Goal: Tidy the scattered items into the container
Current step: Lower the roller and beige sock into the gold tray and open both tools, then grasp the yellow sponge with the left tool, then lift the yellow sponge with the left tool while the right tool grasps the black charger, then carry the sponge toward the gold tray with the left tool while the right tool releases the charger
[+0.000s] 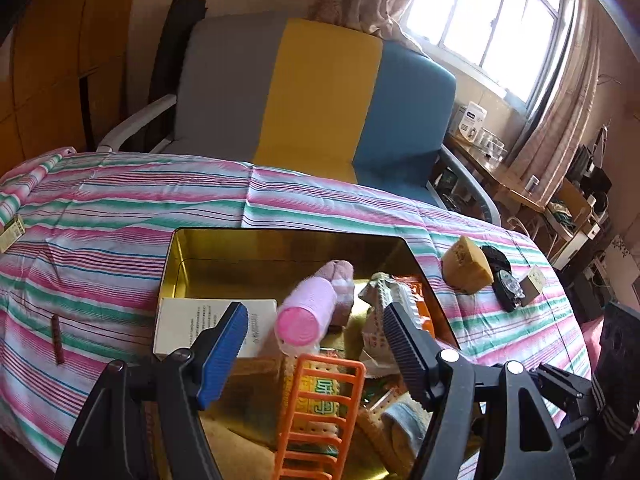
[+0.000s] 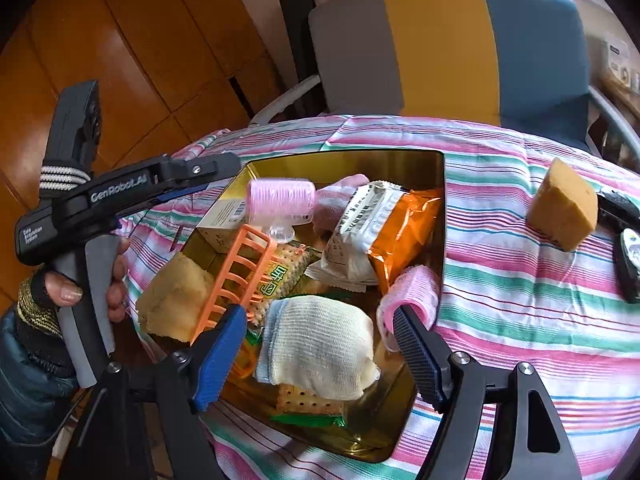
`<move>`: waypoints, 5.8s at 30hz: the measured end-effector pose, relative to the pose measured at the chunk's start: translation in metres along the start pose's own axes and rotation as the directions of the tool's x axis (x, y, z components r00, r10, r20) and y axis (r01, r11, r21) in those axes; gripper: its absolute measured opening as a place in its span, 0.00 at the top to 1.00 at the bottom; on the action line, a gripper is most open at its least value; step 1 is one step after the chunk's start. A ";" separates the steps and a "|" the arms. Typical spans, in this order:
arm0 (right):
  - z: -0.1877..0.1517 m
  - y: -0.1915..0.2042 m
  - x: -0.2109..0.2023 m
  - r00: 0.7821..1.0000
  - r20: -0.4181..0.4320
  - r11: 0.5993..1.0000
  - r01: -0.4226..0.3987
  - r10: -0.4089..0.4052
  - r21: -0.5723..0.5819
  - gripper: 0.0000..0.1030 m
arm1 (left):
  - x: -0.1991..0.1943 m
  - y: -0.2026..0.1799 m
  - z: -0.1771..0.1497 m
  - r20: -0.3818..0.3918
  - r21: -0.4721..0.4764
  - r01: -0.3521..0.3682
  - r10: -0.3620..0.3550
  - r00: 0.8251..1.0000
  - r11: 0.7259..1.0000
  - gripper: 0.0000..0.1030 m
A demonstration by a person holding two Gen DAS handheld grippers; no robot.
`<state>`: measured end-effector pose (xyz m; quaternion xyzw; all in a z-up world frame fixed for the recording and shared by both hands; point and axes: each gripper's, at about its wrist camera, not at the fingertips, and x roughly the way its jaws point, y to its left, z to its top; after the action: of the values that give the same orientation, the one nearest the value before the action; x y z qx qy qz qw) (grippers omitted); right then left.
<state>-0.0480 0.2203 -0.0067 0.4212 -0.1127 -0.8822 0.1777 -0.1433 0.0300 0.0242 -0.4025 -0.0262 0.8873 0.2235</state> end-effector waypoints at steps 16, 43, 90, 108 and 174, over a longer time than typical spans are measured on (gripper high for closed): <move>-0.096 -0.151 -0.098 0.970 0.038 0.916 0.215 -0.242 0.339 0.17 | 0.024 -0.174 -0.012 -0.161 0.324 0.147 -0.099 0.982 0.935 0.30; -0.120 -0.199 -0.093 0.938 0.086 0.926 0.312 -0.336 0.212 0.01 | 0.207 -0.281 0.035 -0.271 0.460 0.045 0.092 0.958 0.887 0.21; 0.035 -0.285 0.005 0.880 -0.032 0.880 0.474 -0.474 0.017 0.18 | 0.062 -0.233 -0.143 -0.231 0.469 0.208 -0.108 0.967 0.859 0.27; -0.064 -0.216 -0.054 0.919 -0.060 0.921 0.390 -0.389 -0.002 0.38 | 0.056 -0.234 -0.170 -0.272 0.491 0.215 -0.086 0.958 0.844 0.20; -0.125 -0.189 -0.103 0.926 -0.001 0.924 0.377 -0.377 0.059 0.05 | 0.087 -0.268 -0.109 -0.293 0.460 0.309 -0.186 0.938 0.832 0.17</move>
<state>0.0685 0.4282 -0.0769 0.4355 -0.0561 -0.8984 -0.0080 -0.0136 0.2926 -0.0493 -0.4265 0.1788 0.7725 0.4352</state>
